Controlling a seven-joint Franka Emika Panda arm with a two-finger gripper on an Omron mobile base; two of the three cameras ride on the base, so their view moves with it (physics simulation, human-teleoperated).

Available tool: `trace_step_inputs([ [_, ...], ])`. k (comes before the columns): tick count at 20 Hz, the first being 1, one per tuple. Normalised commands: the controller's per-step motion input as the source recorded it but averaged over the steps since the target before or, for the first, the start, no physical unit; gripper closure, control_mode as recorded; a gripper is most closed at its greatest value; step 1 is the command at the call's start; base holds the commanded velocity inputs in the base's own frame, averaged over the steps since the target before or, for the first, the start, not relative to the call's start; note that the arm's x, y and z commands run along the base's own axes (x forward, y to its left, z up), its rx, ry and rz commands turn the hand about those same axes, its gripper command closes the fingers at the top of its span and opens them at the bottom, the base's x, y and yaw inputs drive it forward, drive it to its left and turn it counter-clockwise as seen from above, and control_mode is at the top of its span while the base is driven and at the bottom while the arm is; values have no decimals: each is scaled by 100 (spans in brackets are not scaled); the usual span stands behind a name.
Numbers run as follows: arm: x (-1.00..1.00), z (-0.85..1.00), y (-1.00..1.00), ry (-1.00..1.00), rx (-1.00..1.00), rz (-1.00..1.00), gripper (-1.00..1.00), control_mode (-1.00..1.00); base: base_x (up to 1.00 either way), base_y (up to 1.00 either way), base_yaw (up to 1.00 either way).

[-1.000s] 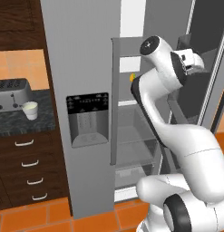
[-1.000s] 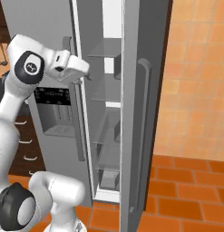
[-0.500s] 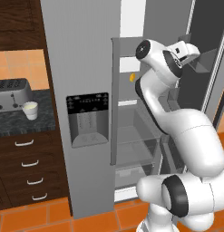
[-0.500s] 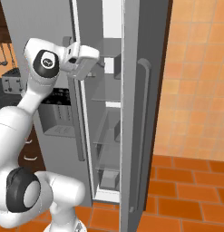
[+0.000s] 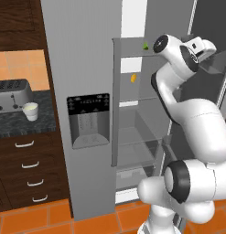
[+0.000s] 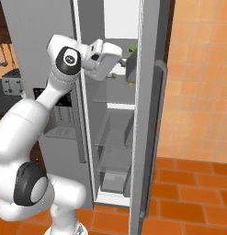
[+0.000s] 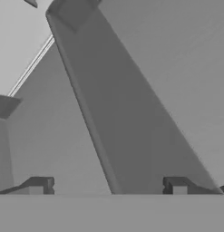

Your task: Grab a lemon wedge from the fridge and one ice cube from the ice bowl, and put them in the glass of lemonade.

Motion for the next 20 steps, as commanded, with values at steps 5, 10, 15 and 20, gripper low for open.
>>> trace_step_inputs([
  [5, 0, 0, -94, 8, 0, -3, -100, -100, 0, 0, 0],
  [10, -5, 16, -39, 4, 0, -1, -100, -100, 0, 0, 0],
  [15, -40, 71, 59, -1, -1, 0, -100, -100, 0, 0, 0],
  [20, -54, -16, 94, -28, 12, 2, -100, -100, 0, 0, 0],
])
